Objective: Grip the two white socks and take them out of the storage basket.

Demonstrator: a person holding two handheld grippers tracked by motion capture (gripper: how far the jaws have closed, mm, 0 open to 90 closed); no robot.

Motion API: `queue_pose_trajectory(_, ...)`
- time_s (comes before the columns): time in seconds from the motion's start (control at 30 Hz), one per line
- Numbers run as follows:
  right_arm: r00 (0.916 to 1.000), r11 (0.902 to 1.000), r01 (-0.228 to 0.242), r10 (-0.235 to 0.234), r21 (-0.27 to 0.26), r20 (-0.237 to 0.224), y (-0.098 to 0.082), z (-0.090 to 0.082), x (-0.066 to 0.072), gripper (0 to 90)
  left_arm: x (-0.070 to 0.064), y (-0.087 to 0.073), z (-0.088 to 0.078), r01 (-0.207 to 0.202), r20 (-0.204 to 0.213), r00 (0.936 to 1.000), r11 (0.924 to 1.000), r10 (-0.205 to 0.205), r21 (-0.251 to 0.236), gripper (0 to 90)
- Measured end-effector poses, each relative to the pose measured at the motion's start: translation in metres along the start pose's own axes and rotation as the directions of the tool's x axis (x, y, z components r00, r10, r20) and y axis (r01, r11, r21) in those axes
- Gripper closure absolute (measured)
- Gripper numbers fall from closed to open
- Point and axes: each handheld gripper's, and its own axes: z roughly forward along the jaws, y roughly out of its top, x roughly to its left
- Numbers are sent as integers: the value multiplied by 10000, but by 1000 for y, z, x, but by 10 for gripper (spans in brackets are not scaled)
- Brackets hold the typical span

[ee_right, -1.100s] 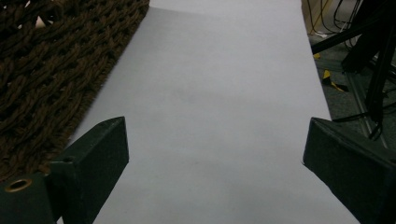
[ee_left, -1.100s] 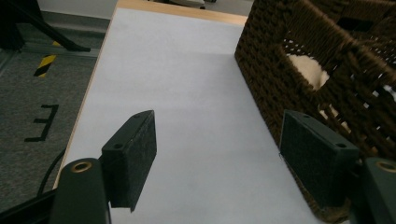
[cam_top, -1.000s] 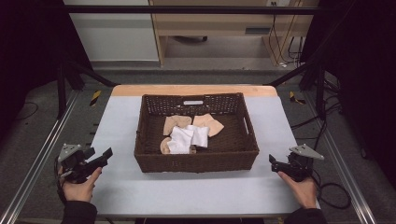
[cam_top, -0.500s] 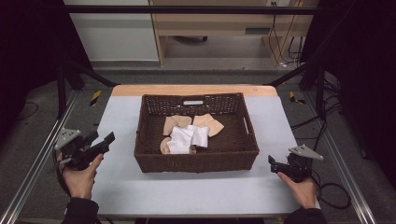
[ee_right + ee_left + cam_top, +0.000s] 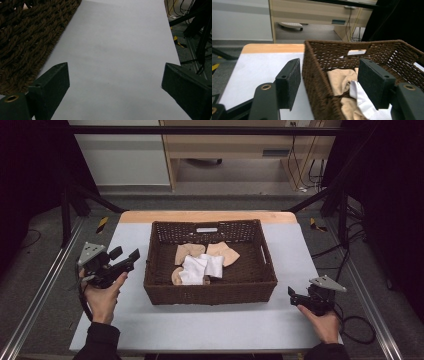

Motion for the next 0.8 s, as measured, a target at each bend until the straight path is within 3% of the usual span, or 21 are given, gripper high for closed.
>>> queue_pose_trajectory(0.03, 10000, 10000, -29, 29, 13, -5, 0, 0, 0, 80, -8, 3, 5, -179, 92, 9998, 9998, 179, 32, 347)
queue_pose_trajectory(0.3, 10000, 10000, -56, 56, -15, -6, 0, -1, 0, 81, -29, 14, 18, -516, 257, 9984, 9986, 513, 127, 342)
queue_pose_trajectory(0.4, 10000, 10000, -23, 23, -33, 19, 0, -1, 0, 82, -40, 19, 25, -838, 234, 9963, 9962, 832, 247, 340)
queue_pose_trajectory(0.8, 10000, 10000, 62, -62, 2, 15, 0, 0, 0, 82, -60, 26, 50, -1397, 208, 9900, 9900, 1393, 193, 363)
